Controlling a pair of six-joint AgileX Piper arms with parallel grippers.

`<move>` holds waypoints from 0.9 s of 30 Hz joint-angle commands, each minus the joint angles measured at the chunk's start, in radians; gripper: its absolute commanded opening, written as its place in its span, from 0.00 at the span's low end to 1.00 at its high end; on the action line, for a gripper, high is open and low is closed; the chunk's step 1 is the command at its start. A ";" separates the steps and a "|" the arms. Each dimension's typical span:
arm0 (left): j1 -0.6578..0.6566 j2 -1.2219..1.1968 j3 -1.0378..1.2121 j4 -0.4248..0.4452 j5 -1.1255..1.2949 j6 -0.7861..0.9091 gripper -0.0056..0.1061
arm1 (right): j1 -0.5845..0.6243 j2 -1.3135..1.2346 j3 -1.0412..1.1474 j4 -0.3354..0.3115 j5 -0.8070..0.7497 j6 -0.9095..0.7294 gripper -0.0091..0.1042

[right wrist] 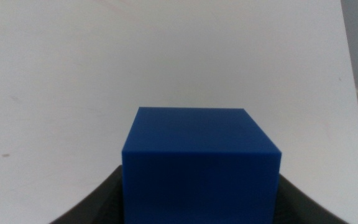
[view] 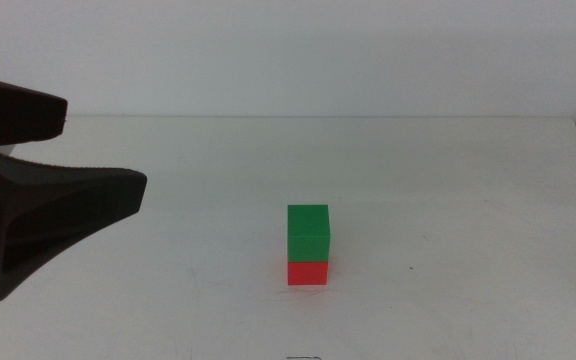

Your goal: Stack red cubes first, then green, then blue cubes in a specific spot.

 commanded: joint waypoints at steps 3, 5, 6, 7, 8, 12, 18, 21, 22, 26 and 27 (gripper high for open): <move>0.002 0.001 -0.030 -0.028 -0.065 -0.003 0.89 | 0.064 -0.075 -0.036 0.000 0.078 0.040 0.07; 0.002 0.001 -0.030 -0.028 -0.065 -0.003 0.89 | 0.117 -0.080 -0.035 0.023 0.079 0.063 0.07; 0.002 0.001 -0.030 -0.028 -0.065 -0.003 0.89 | 0.142 -0.084 -0.035 0.037 0.079 0.068 0.07; 0.002 0.001 -0.030 -0.028 -0.065 -0.003 0.89 | 0.176 -0.085 -0.035 0.056 0.079 0.072 0.07; 0.002 0.001 -0.030 -0.028 -0.065 -0.003 0.89 | 0.215 -0.086 -0.035 0.075 0.079 0.077 0.07; 0.002 0.001 -0.030 -0.028 -0.065 -0.003 0.89 | 0.451 -0.071 -0.036 0.048 0.065 0.244 0.07; 0.002 0.001 -0.030 -0.028 -0.065 -0.003 0.89 | 0.544 -0.012 -0.083 -0.018 0.077 0.312 0.07; 0.002 0.001 -0.030 -0.028 -0.065 -0.003 0.89 | 0.590 0.054 -0.166 -0.027 0.078 0.339 0.07; 0.002 0.001 -0.030 -0.028 -0.065 -0.003 0.89 | 0.607 0.081 -0.201 -0.027 0.078 0.346 0.07; 0.002 0.001 -0.030 -0.028 -0.065 -0.003 0.89 | 0.672 0.189 -0.343 -0.002 0.078 0.360 0.07; 0.002 0.001 -0.030 -0.028 -0.065 -0.003 0.89 | 0.687 0.212 -0.378 0.005 0.078 0.360 0.07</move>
